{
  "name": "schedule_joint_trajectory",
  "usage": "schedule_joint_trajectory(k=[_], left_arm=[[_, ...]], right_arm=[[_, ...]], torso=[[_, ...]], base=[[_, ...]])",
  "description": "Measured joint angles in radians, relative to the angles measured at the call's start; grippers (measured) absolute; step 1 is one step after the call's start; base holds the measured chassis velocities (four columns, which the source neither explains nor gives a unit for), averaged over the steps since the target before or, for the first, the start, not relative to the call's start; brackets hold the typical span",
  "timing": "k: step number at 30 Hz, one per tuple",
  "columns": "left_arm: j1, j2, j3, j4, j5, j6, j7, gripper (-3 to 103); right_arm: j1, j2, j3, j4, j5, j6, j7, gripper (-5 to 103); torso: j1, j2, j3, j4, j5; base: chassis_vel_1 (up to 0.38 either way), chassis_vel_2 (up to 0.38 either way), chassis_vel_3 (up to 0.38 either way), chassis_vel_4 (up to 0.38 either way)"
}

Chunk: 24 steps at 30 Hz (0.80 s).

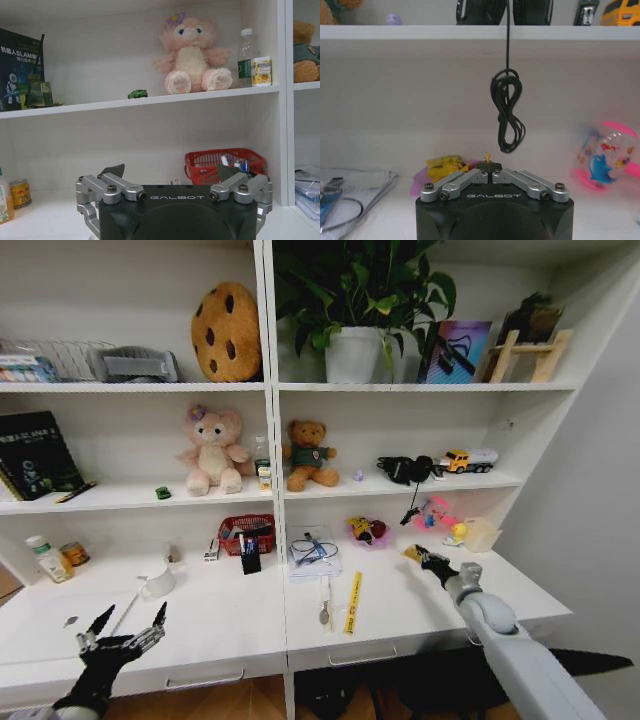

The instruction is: Organize the objects on the table.

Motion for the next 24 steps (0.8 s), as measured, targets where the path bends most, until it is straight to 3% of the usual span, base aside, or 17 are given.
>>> schedule_joint_trajectory(k=[9,11,13,24], left_arm=[[0.000,0.000,0.000,0.000,0.000,0.000,0.000,100],[0.000,0.000,0.000,0.000,0.000,0.000,0.000,100],[0.000,0.000,0.000,0.000,0.000,0.000,0.000,100],[0.000,0.000,0.000,0.000,0.000,0.000,0.000,100]], right_arm=[[0.149,0.049,-0.090,-0.121,-0.009,0.039,-0.019,0],[0.191,0.071,-0.109,-0.163,-0.017,0.050,-0.023,0],[0.286,0.137,-0.150,-0.265,-0.044,0.072,-0.021,0],[0.291,0.154,-0.143,-0.307,-0.080,0.053,-0.021,0]], torso=[[0.000,0.000,0.000,0.0003,-0.0001],[0.000,0.000,0.000,-0.0002,-0.0006],[0.000,0.000,0.000,0.0003,0.0000],[0.000,0.000,0.000,-0.0002,0.0000]], base=[[0.000,0.000,0.000,0.000],[0.000,0.000,0.000,0.000],[0.000,0.000,0.000,0.000],[-0.003,0.003,0.002,-0.005]])
